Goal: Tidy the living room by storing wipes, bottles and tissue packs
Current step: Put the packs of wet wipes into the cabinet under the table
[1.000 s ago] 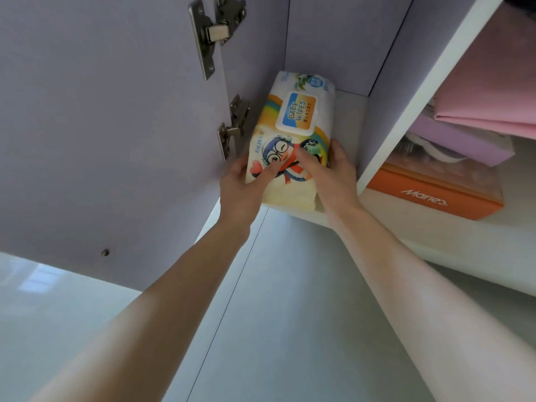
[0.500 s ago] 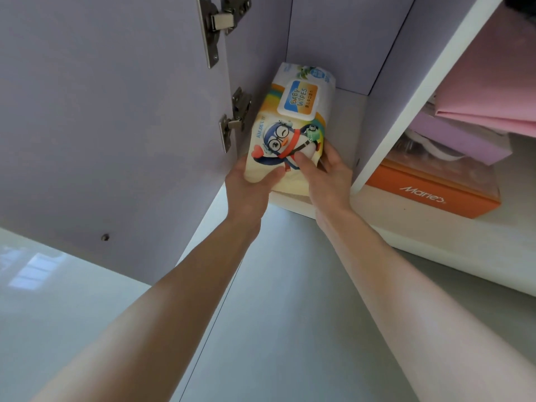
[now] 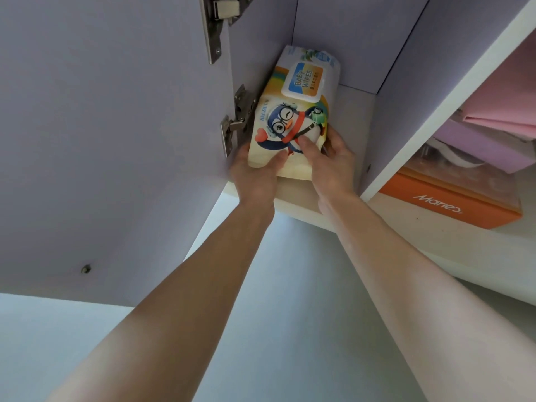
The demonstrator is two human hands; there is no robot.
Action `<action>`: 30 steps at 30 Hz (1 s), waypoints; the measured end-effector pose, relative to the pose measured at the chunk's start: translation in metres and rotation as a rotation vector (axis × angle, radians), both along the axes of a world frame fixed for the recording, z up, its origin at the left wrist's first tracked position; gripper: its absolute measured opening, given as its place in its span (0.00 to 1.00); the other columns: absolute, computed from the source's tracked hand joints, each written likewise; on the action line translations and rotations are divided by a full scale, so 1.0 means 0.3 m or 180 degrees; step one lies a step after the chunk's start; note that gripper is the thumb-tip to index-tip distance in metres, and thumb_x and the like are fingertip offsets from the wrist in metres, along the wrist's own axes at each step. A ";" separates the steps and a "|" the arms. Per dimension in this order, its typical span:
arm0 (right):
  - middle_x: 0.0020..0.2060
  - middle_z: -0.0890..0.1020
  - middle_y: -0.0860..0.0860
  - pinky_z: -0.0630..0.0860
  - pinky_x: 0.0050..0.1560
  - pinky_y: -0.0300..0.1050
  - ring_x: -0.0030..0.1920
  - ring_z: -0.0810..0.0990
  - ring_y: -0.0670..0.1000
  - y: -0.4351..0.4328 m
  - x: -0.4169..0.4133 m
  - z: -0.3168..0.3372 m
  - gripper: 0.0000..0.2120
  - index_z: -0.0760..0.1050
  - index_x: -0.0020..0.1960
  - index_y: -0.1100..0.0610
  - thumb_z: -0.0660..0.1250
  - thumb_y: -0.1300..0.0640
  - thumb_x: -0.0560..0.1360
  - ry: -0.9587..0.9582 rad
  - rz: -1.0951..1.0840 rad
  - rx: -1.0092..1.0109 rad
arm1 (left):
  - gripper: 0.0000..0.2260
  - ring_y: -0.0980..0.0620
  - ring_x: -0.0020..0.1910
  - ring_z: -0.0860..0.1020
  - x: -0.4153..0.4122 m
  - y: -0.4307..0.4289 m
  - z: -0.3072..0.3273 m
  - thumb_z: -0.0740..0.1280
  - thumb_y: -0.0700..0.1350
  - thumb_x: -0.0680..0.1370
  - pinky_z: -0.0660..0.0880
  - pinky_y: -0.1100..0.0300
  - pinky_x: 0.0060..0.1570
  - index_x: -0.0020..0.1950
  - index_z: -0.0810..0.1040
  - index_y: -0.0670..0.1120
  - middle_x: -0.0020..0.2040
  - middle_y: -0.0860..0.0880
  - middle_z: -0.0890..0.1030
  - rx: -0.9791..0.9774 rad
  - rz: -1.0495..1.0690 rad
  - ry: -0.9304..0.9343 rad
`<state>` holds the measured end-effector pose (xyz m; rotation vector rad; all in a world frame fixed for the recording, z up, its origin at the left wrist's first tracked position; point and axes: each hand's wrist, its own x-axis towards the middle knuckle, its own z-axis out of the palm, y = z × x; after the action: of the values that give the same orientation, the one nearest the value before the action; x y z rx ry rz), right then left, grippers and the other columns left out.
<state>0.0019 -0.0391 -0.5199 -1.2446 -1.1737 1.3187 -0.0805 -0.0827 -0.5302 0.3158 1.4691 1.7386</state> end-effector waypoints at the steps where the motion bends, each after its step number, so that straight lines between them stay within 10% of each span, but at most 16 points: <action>1: 0.54 0.82 0.46 0.78 0.47 0.32 0.54 0.80 0.44 0.004 -0.003 0.000 0.21 0.74 0.67 0.52 0.71 0.59 0.74 0.0000 0.0000 -0.0004 | 0.21 0.47 0.54 0.81 -0.002 0.004 0.000 0.75 0.37 0.70 0.80 0.47 0.53 0.60 0.75 0.49 0.56 0.47 0.82 -0.0004 0.0006 0.0015; 11: 0.44 0.82 0.39 0.76 0.38 0.28 0.41 0.81 0.33 -0.013 0.006 0.007 0.17 0.76 0.61 0.52 0.71 0.59 0.74 0.0319 -0.0055 -0.0006 | 0.24 0.49 0.55 0.80 0.033 -0.036 0.010 0.74 0.36 0.72 0.81 0.51 0.52 0.61 0.69 0.52 0.56 0.50 0.81 0.0035 0.0132 -0.0023; 15: 0.52 0.84 0.48 0.81 0.49 0.39 0.50 0.83 0.44 -0.031 0.013 0.011 0.21 0.75 0.66 0.55 0.71 0.59 0.74 0.0443 -0.0059 -0.0075 | 0.22 0.53 0.50 0.83 0.071 -0.060 0.003 0.70 0.33 0.74 0.82 0.57 0.47 0.64 0.69 0.46 0.53 0.50 0.82 0.0427 0.0162 -0.0915; 30: 0.45 0.82 0.41 0.81 0.54 0.48 0.51 0.83 0.47 0.003 -0.003 0.014 0.20 0.75 0.65 0.54 0.71 0.61 0.74 0.0531 0.0002 -0.0143 | 0.15 0.54 0.48 0.81 0.047 -0.010 0.029 0.65 0.31 0.77 0.82 0.58 0.46 0.60 0.72 0.47 0.49 0.52 0.81 0.0559 -0.0061 -0.0932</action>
<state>0.0012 -0.0383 -0.5157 -1.1421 -1.0318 1.4273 -0.0664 -0.0856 -0.5215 0.1566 1.1045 1.8156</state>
